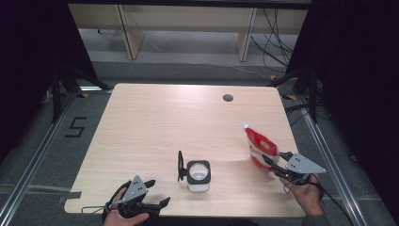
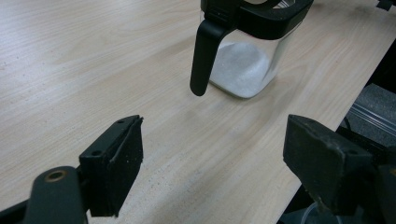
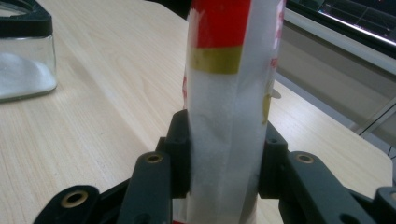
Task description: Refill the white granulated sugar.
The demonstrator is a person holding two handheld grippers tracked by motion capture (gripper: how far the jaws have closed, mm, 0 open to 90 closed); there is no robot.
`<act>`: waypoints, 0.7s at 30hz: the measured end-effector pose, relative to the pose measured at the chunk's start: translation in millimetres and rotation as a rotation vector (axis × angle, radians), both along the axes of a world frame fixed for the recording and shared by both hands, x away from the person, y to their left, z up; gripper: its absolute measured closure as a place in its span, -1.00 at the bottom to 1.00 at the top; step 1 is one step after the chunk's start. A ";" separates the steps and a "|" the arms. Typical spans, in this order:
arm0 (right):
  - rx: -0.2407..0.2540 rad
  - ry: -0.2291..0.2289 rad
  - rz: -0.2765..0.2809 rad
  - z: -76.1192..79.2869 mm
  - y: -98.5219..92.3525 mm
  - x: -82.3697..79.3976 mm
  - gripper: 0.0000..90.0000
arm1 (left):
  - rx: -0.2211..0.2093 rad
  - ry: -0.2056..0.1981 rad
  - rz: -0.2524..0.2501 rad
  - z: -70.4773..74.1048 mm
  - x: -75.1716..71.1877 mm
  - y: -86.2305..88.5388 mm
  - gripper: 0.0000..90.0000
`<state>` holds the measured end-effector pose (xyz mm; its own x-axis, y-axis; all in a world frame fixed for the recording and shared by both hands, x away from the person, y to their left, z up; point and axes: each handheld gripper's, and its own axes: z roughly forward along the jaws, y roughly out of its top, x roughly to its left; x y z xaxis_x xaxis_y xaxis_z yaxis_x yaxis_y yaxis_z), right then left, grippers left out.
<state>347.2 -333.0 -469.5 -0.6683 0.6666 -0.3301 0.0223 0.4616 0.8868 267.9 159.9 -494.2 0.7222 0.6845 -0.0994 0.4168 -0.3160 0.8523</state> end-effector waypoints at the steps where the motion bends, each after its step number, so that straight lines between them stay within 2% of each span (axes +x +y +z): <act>1: 0.007 0.000 -0.002 -0.3 -1.4 0.4 0.46 | -0.004 -0.001 -0.001 -0.2 0.1 -0.3 -0.57; 4: 0.047 0.026 -0.021 -1.5 -5.1 0.7 0.46 | 0.004 0.000 -0.003 0.0 -0.1 -0.1 -0.57; 9: 0.053 0.029 -0.033 -2.2 -9.3 -0.8 0.45 | 0.001 0.001 -0.001 -0.2 -0.3 -0.1 -0.57; 10: 0.076 0.058 -0.046 -3.4 -10.6 -3.9 0.45 | 0.004 0.000 -0.002 -0.3 -0.2 -0.1 -0.57; 11: 0.088 0.042 -0.058 -4.3 -10.9 -3.7 0.45 | 0.002 0.008 0.006 -0.3 -0.9 -0.6 -0.57; 12: 0.074 0.049 -0.050 -3.4 -12.9 -3.9 0.45 | -0.003 0.016 0.012 -0.4 -1.6 -1.1 -0.57; 13: 0.102 0.069 -0.079 -4.7 -12.8 -6.4 0.45 | 0.017 0.003 -0.004 0.3 -0.6 0.3 -0.57; 14: 0.104 0.063 -0.080 -4.8 -14.5 -6.0 0.45 | 0.007 0.001 -0.006 -0.2 -0.2 0.2 -0.57; 15: 0.086 0.037 -0.078 -4.2 -16.9 -4.4 0.45 | 0.007 0.001 -0.006 -0.2 -0.2 0.2 -0.57; 16: 0.110 0.071 -0.086 -4.9 -16.4 -6.6 0.44 | -0.009 0.019 0.014 -0.6 -1.7 -1.2 -0.57; 18: 0.110 0.055 -0.085 -5.3 -18.5 -5.7 0.44 | -0.004 0.019 0.015 -0.5 -1.9 -1.2 -0.57; 21: 0.111 0.079 -0.095 -5.1 -20.6 -7.9 0.41 | 0.019 0.003 -0.006 0.2 -0.7 0.3 -0.57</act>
